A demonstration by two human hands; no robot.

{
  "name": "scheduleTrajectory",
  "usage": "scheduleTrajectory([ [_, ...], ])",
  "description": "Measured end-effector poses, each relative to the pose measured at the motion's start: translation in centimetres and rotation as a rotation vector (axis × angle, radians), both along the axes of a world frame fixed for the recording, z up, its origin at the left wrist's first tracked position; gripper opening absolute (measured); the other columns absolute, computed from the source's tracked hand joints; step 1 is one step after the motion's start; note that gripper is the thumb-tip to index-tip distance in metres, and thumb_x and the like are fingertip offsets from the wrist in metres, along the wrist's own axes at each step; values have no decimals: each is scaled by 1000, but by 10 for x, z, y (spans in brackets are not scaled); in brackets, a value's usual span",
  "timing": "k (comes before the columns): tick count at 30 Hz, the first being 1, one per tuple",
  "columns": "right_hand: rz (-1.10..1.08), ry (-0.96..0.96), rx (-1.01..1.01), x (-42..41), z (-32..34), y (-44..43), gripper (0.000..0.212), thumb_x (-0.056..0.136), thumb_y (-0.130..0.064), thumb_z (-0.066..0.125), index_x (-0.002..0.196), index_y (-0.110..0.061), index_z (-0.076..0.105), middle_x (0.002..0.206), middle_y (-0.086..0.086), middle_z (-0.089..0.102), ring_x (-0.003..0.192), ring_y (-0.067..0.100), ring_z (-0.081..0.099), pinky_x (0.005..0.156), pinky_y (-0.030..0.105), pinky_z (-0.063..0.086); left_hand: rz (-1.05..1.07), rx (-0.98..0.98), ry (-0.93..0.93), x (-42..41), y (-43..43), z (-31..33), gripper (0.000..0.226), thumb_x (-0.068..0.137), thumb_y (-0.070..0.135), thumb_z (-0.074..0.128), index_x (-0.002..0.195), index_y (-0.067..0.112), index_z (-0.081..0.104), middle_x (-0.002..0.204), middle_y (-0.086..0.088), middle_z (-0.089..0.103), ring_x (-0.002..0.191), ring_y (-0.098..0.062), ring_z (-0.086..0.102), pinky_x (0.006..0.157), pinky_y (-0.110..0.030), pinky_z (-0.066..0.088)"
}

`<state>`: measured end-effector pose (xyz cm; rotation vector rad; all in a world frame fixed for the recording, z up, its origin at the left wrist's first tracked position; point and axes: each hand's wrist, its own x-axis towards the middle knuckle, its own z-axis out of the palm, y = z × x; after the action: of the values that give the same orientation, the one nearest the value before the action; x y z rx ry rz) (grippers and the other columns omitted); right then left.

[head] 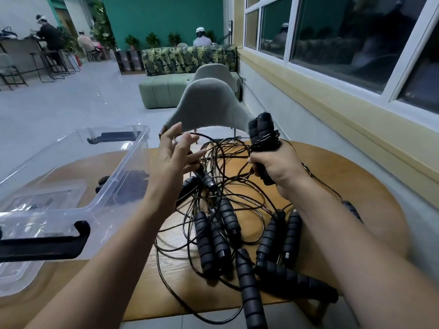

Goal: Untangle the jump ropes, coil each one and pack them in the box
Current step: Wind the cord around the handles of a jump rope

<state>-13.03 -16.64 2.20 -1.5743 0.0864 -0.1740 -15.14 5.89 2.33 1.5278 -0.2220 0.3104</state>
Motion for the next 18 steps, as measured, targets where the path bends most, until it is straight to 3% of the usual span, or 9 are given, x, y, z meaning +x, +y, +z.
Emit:
scheduleTrajectory([
  [3, 11, -50, 16, -1, 9, -5, 21, 82, 11, 72, 85, -9, 67, 71, 8, 63, 55, 16, 58, 56, 34, 47, 58, 121, -35, 2, 2, -4, 43, 111, 35, 52, 149, 24, 36, 119, -13, 73, 91, -29, 79, 80, -43, 64],
  [6, 15, -82, 18, -2, 15, -7, 19, 82, 9, 73, 92, -6, 69, 70, 7, 65, 59, 17, 59, 59, 37, 48, 118, 71, 20, 1, -5, -12, 28, 108, 13, 57, 124, 14, 35, 106, -23, 73, 78, -33, 79, 61, -37, 61],
  [9, 20, -90, 25, -4, 18, -5, 20, 82, 10, 73, 96, -4, 69, 70, 6, 65, 59, 17, 59, 56, 34, 50, 148, 38, -19, -5, -14, -18, 29, 104, 6, 59, 113, 19, 34, 100, -23, 73, 75, -35, 79, 62, -44, 63],
  [12, 5, -80, 39, -4, 22, -6, 20, 81, 10, 72, 97, -3, 69, 69, 7, 65, 59, 19, 58, 58, 36, 49, 174, 2, -180, -13, -18, -16, 35, 102, 2, 60, 113, 21, 34, 93, -9, 73, 72, -35, 78, 60, -45, 63],
  [15, 3, -65, 41, -3, 26, -8, 20, 80, 8, 73, 96, -3, 70, 69, 9, 65, 61, 21, 59, 60, 39, 48, 213, 272, -356, -13, -21, -18, 24, 99, 8, 69, 104, 10, 46, 86, 2, 73, 71, -20, 76, 61, -44, 63],
  [18, 3, -65, 57, -4, 29, -5, 21, 80, 10, 72, 98, -1, 70, 70, 9, 65, 60, 20, 59, 55, 34, 50, 256, 525, -369, -11, -26, -25, 21, 97, 22, 75, 81, 26, 61, 85, 10, 75, 73, -7, 72, 64, -36, 62],
])
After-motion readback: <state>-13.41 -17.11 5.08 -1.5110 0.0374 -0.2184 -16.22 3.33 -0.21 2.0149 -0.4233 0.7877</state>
